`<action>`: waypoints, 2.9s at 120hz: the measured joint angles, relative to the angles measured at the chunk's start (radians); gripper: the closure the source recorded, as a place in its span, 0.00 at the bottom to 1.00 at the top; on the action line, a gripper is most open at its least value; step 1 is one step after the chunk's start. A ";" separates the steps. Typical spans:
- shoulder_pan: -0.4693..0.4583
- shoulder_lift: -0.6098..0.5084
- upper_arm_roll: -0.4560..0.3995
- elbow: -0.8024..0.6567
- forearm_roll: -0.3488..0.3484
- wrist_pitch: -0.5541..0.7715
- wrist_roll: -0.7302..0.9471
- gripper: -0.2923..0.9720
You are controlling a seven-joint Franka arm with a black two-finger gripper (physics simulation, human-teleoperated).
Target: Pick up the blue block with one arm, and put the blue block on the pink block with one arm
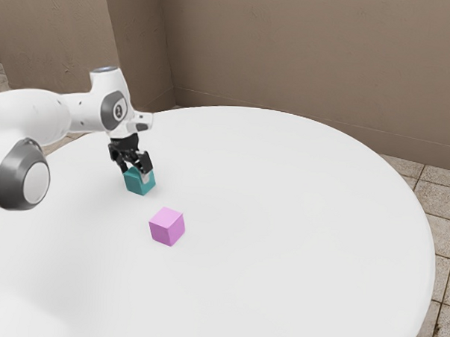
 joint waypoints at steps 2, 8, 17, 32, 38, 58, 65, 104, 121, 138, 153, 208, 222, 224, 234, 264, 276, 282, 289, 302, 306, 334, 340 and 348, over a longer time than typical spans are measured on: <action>0.000 0.002 0.000 0.000 0.000 0.000 -0.002 0.23; 0.000 0.007 0.000 0.000 0.000 0.000 -0.009 0.24; 0.000 0.015 0.000 0.008 0.000 0.000 -0.019 0.24; 0.000 0.021 -0.001 0.013 0.000 -0.001 -0.035 0.25; 0.000 0.023 -0.002 0.018 0.000 -0.001 -0.042 0.25; -0.001 0.026 -0.004 0.021 0.000 -0.001 -0.063 0.27; -0.001 0.027 -0.004 0.021 0.000 -0.001 -0.070 0.28; -0.001 0.035 -0.003 0.021 0.002 -0.001 -0.099 0.38; -0.001 0.035 -0.004 0.029 0.006 -0.001 -0.107 0.43; -0.001 0.035 -0.004 0.031 0.010 0.000 -0.115 0.46; -0.001 0.033 -0.004 0.031 0.018 0.000 -0.121 0.47; -0.046 -0.205 -0.001 -0.167 0.028 -0.061 -0.137 0.47; -0.080 -0.374 0.003 -0.355 0.034 -0.073 -0.141 0.47; -0.086 -0.392 0.004 -0.376 0.037 -0.075 -0.143 0.47; -0.123 -0.463 0.004 -0.459 0.056 -0.078 -0.150 0.47; -0.206 -0.634 -0.003 -0.742 0.124 0.051 -0.199 0.48; -0.211 -0.627 -0.003 -0.755 0.142 0.129 -0.221 0.48; -0.212 -0.623 -0.003 -0.757 0.148 0.162 -0.231 0.47; -0.220 -0.617 -0.004 -0.757 0.153 0.193 -0.241 0.47; -0.247 -0.616 -0.004 -0.769 0.146 0.230 -0.262 0.47; -0.256 -0.620 -0.005 -0.779 0.143 0.239 -0.272 0.47; -0.285 -0.637 -0.004 -0.816 0.127 0.267 -0.363 0.47; -0.292 -0.650 -0.004 -0.836 0.121 0.269 -0.382 0.47; -0.296 -0.661 -0.004 -0.862 0.115 0.272 -0.406 0.47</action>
